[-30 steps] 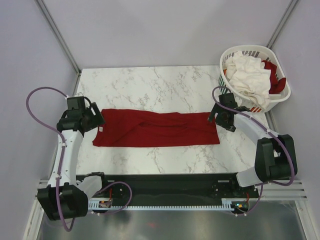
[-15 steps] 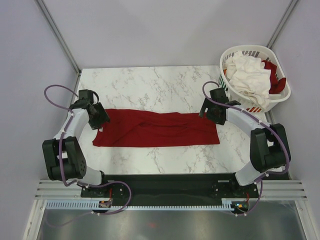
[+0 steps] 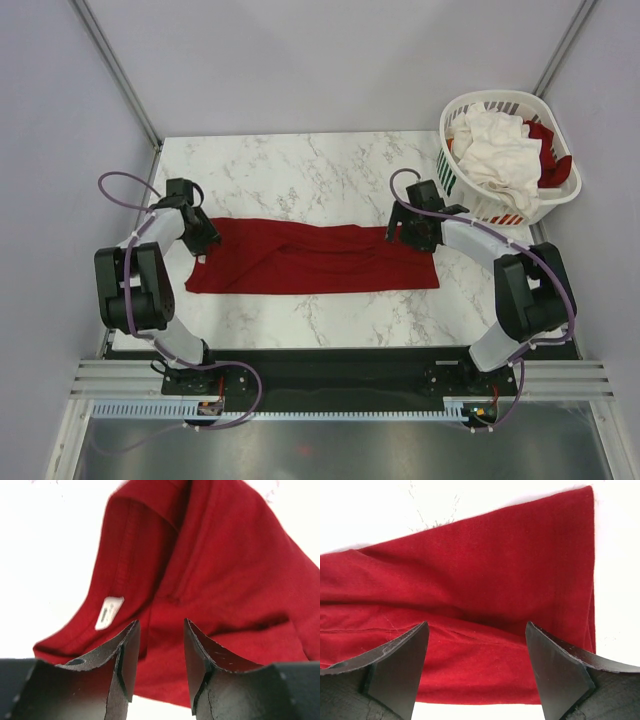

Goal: Fold and stack the t-shirts
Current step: Fold the tshirt

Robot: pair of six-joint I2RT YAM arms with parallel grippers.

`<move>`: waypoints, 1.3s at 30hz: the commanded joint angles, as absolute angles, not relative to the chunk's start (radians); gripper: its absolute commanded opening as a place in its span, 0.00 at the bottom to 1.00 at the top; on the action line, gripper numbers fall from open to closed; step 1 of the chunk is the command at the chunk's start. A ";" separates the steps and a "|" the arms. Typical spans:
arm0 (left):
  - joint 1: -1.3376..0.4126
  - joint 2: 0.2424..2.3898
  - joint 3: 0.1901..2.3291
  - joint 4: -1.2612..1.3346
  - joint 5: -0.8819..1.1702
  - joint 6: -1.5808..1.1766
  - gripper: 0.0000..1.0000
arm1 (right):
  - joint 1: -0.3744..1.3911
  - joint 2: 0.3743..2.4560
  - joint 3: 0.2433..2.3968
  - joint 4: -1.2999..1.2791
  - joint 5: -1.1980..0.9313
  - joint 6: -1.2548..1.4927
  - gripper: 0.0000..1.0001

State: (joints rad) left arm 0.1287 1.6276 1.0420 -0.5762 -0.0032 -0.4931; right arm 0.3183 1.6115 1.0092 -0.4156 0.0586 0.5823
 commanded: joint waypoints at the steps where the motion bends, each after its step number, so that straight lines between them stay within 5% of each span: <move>1: 0.130 1.684 1.094 -0.525 -0.054 -0.532 0.47 | 0.322 1.632 1.006 -0.384 0.041 0.561 0.86; 11: 0.130 1.713 1.098 -0.422 -0.014 -0.512 0.47 | 0.328 1.654 0.997 -0.368 0.026 0.558 0.86; 17: 0.130 1.753 1.120 -0.387 -0.005 -0.502 0.35 | 0.337 1.677 0.996 -0.365 0.026 0.555 0.85; 19: 0.132 1.772 1.123 -0.377 -0.005 -0.497 0.21 | 0.336 1.677 0.993 -0.367 0.026 0.552 0.86; 20: 0.130 1.775 1.123 -0.377 -0.005 -0.497 0.02 | 0.336 1.677 0.992 -0.367 0.029 0.552 0.85; 26: 0.133 1.678 1.115 -0.409 -0.032 -0.492 0.02 | 0.341 1.663 0.974 -0.368 0.049 0.551 0.85; 34: 0.181 1.609 1.221 -0.549 -0.095 -0.443 0.02 | 0.341 1.592 0.855 -0.382 0.075 0.566 0.68; 39: 0.195 1.650 1.224 -0.549 -0.095 -0.443 0.02 | 0.342 1.468 0.782 -0.420 0.133 0.575 0.48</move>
State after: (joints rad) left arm 0.1886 1.6371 1.2049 -0.5232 -0.0681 -0.4770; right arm 0.3367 1.5417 0.8169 -0.3622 0.0757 0.5674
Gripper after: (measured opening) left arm 0.030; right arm 0.498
